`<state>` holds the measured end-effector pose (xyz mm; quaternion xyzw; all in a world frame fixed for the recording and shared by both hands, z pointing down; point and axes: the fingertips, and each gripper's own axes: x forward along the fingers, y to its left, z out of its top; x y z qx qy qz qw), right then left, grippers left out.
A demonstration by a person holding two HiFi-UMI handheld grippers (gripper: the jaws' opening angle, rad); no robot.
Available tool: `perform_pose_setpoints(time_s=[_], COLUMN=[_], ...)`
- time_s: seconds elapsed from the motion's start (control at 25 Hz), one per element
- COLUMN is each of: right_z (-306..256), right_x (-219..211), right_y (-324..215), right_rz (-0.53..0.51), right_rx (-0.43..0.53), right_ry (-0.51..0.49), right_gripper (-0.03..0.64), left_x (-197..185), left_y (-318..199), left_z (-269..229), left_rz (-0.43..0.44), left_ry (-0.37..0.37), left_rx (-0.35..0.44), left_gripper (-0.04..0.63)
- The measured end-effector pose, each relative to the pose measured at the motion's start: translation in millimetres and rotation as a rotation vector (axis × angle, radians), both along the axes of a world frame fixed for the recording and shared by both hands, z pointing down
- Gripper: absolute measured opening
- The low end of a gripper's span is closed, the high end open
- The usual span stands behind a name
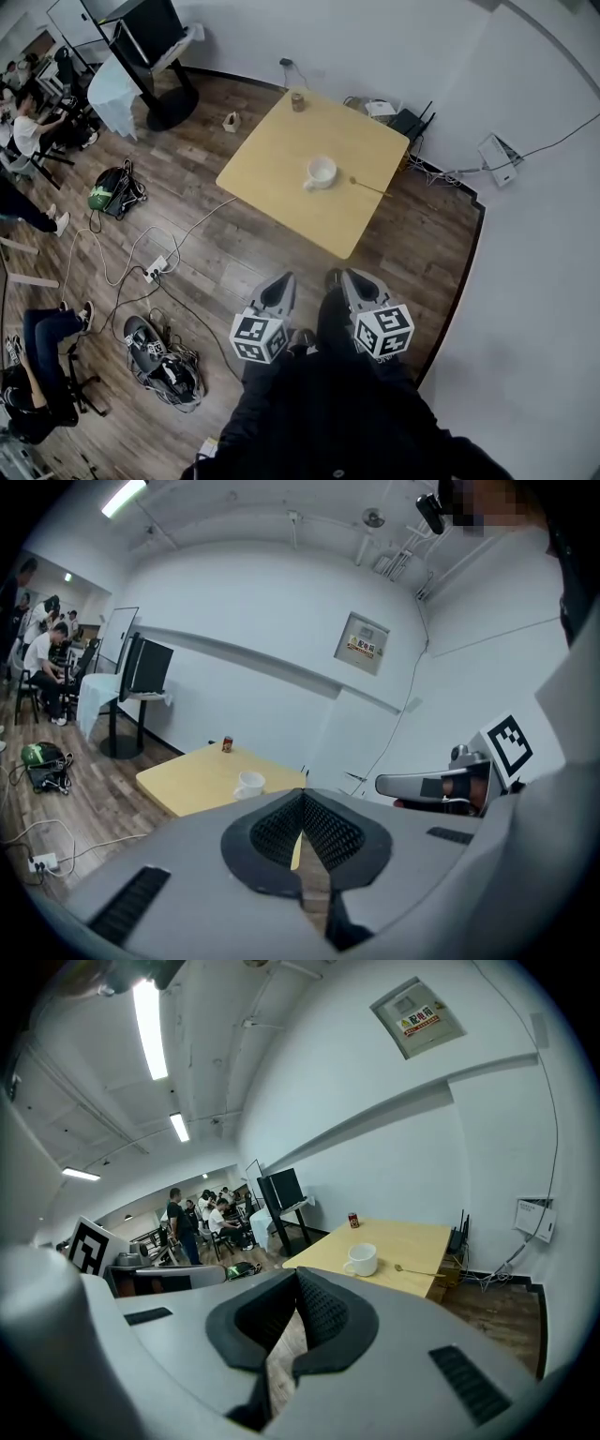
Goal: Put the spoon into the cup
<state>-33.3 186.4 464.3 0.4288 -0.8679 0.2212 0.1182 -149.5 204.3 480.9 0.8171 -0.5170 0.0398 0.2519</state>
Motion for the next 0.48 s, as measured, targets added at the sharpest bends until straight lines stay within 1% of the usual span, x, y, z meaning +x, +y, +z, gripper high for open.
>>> perform_pose_setpoints(time_s=[0.28, 0.48], right_z=[0.6, 1.3], right_x=[24.1, 51.4], right_y=[-96.2, -163.0], right_rz=[-0.009, -0.002], right_rx=[-0.002, -0.013], right_ry=[-0.039, -0.07], right_gripper=[0.021, 0.021], left_x=[29.2, 51.5], left_y=[-97.2, -163.1], left_z=[1.3, 0.7], left_rz=[-0.007, -0.014], left_ry=[0.002, 0.003], left_rx=[-0.003, 0.002], left_gripper=[0.032, 0.032])
